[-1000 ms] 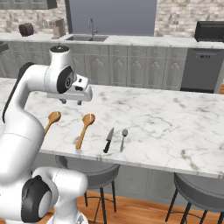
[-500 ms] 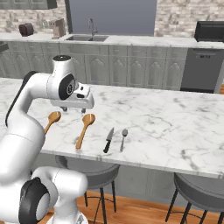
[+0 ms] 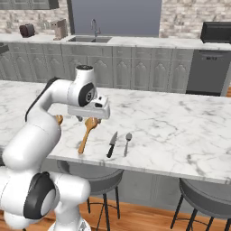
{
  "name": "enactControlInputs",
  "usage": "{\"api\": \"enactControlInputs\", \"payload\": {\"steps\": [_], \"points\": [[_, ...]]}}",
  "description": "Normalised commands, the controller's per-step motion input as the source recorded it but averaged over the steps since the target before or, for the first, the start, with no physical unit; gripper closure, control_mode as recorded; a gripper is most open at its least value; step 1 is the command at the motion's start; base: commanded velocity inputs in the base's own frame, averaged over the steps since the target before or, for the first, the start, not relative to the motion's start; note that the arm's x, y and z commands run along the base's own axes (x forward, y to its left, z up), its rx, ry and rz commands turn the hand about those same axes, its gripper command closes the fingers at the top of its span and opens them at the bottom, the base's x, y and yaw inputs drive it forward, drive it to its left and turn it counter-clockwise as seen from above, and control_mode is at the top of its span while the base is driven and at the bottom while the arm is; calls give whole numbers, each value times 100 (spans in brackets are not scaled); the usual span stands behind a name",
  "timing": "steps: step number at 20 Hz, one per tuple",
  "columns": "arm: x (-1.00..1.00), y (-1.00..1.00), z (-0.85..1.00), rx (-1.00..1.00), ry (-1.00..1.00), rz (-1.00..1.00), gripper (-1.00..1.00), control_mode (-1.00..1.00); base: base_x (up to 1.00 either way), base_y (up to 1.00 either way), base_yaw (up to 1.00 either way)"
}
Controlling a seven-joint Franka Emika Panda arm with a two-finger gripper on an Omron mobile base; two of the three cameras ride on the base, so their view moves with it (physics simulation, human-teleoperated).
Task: Pick up the metallic utensils from the counter and place them in the open drawer. Make sure not to pick up any wooden utensils.
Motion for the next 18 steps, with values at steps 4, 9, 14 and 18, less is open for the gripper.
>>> {"api": "enactControlInputs", "payload": {"steps": [4, 9, 14, 18], "points": [[8, -42, -65, 1, 3, -3, -100, -100, 0, 0, 0], [13, -9, -74, -4, 9, -7, -100, -100, 0, 0, 0], [18, -10, -70, -4, 8, -6, -100, -100, 0, 0, 0], [16, -15, -60, -2, 3, -3, -100, -100, 0, 0, 0]]}}
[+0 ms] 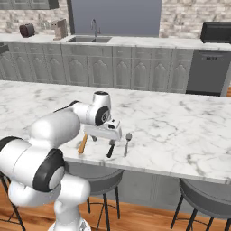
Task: Pick up the metallic utensils from the counter and place them in the open drawer. Make sure not to pick up any wooden utensils.
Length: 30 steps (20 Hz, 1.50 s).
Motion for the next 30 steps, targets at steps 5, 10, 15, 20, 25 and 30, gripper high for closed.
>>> {"api": "enactControlInputs", "payload": {"steps": [5, 10, 15, 20, 25, 30], "points": [[18, -22, -49, -1, 4, -1, -100, -100, 0, 0, 0], [32, -14, -48, 0, 2, 0, -100, -100, 0, 0, 0], [20, 0, -23, 0, 4, 0, -100, -100, 0, 0, 0], [22, 0, -18, 0, 1, 0, -100, -100, 0, 0, 0], [10, 0, -27, 0, -5, 0, -100, -100, 0, 0, 0], [10, 0, -44, 0, 0, 0, -100, -100, 0, 0, 0]]}}
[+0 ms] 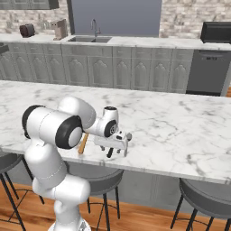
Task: Pick up the metallic utensils from the counter and place them in the open drawer. Make sure not to pick up any wooden utensils.
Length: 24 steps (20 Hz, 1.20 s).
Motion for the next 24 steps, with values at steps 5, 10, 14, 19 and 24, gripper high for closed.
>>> {"api": "enactControlInputs", "payload": {"steps": [5, 10, 14, 19, 24], "points": [[11, -5, -37, 0, 0, 0, -100, -100, 0, 0, 0], [2, -2, -13, 0, 0, 0, -100, -100, 0, 0, 0], [0, 0, -10, 0, 0, 0, 100, -100, 0, 0, 0], [0, 0, -11, 0, 0, 0, 100, -100, 0, 0, 0], [0, 0, -7, 2, 0, 0, 100, -100, 0, 0, 0]]}}
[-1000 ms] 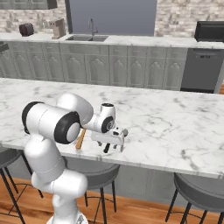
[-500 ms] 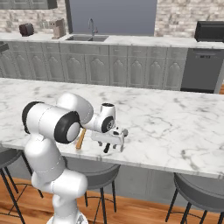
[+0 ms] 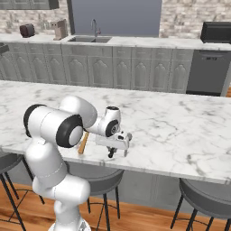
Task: Pick up the metallic utensils from the counter and place them in the open drawer. Make sure not to pick up any wooden utensils.
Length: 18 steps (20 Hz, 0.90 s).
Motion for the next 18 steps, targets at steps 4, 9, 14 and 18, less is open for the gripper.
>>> {"api": "enactControlInputs", "payload": {"steps": [4, 9, 14, 18], "points": [[0, 11, 2, 0, 3, 0, 100, -100, 0, 0, 0], [-29, 0, 59, 0, -1, -4, 100, -100, 0, 0, 0], [-18, 0, 100, 1, 2, -7, 100, -100, 0, 0, 0], [-48, 0, 100, 0, 2, -7, 100, -100, 0, 0, 0]]}}
